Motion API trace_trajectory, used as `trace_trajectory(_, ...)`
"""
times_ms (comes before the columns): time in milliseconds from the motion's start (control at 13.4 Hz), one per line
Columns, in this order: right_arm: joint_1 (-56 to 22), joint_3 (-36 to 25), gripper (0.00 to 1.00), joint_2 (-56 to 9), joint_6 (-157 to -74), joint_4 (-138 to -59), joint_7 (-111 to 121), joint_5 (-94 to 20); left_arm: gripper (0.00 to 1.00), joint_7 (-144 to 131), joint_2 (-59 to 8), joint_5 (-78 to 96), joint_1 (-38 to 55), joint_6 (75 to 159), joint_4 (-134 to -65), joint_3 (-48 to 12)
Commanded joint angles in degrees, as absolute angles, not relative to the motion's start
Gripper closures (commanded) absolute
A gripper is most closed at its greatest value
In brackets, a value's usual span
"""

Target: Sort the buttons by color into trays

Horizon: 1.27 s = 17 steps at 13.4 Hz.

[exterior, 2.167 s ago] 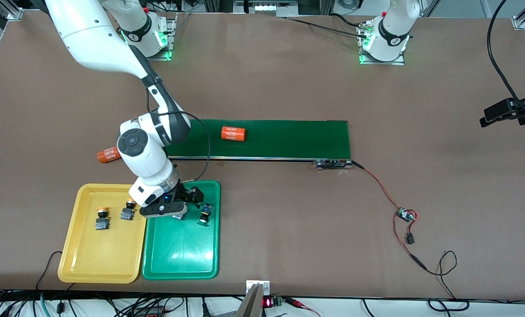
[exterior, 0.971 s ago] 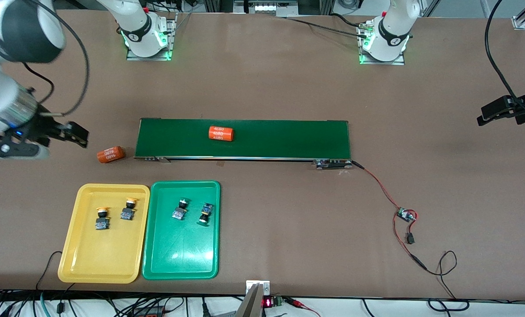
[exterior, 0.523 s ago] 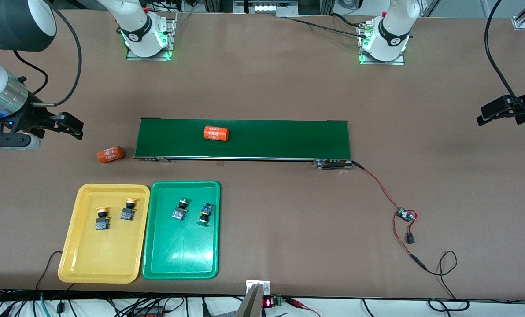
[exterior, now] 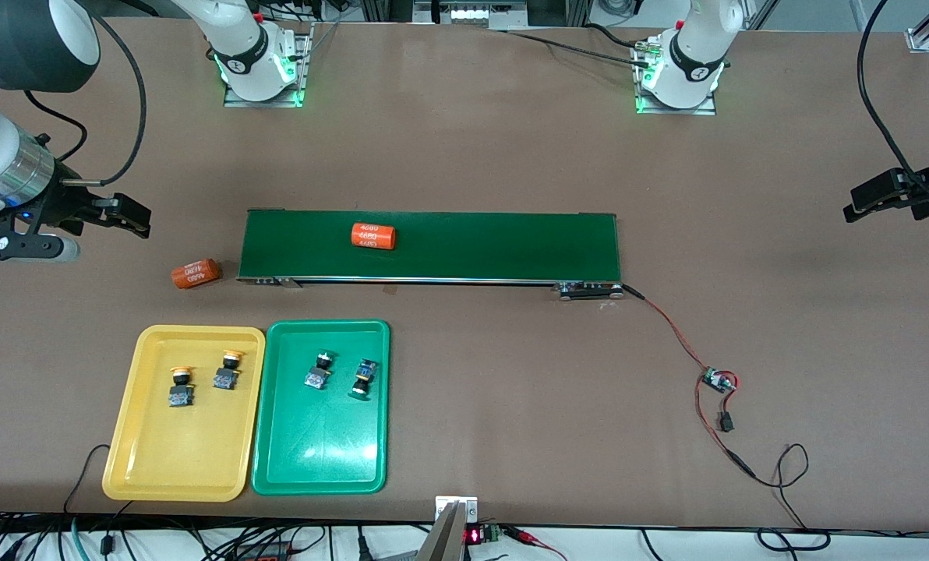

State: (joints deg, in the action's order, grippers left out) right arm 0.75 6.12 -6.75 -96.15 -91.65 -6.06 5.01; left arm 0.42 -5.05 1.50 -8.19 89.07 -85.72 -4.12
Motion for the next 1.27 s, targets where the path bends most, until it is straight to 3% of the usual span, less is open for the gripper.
trace_trajectory(0,1.49,6.50,0.00,-6.24,-95.01,-91.32,-2.82,4.39,0.00,0.62,-4.13,1.84,-8.61,89.74,-86.04,-4.57)
trace_trajectory(1195,1.58,6.50,0.00,-6.50,-94.31,-90.88,-2.64,4.48,0.00,0.79,-3.69,1.76,-8.61,89.38,-86.13,-4.57)
